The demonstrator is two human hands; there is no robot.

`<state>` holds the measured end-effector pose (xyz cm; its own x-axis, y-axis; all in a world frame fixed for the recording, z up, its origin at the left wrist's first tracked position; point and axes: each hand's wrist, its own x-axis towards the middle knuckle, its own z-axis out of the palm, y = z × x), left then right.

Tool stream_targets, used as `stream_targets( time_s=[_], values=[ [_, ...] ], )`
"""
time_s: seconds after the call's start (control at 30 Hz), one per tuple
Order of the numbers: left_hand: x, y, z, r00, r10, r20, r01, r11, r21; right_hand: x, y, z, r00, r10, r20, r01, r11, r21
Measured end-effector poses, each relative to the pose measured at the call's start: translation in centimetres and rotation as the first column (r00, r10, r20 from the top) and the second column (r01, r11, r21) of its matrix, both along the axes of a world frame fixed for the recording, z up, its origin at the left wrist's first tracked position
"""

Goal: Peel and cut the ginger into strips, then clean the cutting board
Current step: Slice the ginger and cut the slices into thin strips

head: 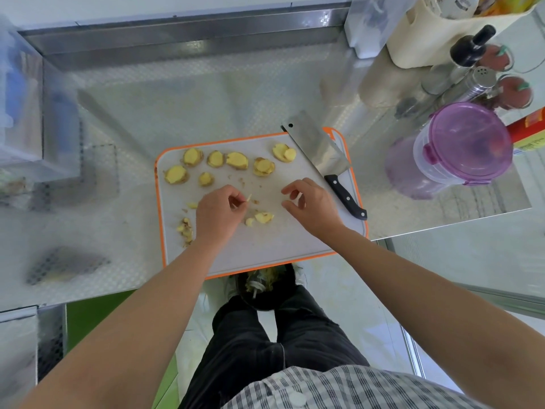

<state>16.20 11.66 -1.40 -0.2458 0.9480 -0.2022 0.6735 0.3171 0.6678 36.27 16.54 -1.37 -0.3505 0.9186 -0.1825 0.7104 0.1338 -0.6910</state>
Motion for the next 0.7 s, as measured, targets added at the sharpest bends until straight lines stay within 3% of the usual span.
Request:
stream_targets(
  time_s=[0.1, 0.23, 0.4, 0.6, 0.7],
  values=[
    [-0.2, -0.2, 0.6, 0.984, -0.091, 0.154, 0.096, 0.995, -0.026, -1.5, 0.1, 1.0, 0.992, 0.037, -0.118, -0.054, 0.987, -0.152],
    [0.2, -0.5, 0.7, 0.965, -0.136, 0.222, 0.151, 0.987, -0.053, -2.3, -0.3, 0.9, 0.993, 0.058, -0.102, -0.084, 0.956, -0.282],
    [0.2, -1.3, 0.1, 0.995, -0.077, 0.058, 0.081, 0.994, -0.067, -2.6, -0.6, 0.1, 0.999, -0.052, 0.01, 0.052, 0.925, -0.376],
    [-0.6, -2.5, -0.6, 0.994, -0.078, -0.076, 0.073, 0.995, -0.062, -4.3, -1.0, -0.4, 0.974, -0.085, 0.212, 0.152, 0.934, -0.324],
    [-0.5, -2.7, -0.7, 0.984, -0.127, -0.129, 0.124, 0.992, -0.03, -4.1, -0.9, -0.2, 0.98, -0.091, 0.175, 0.141, 0.944, -0.297]
  ],
)
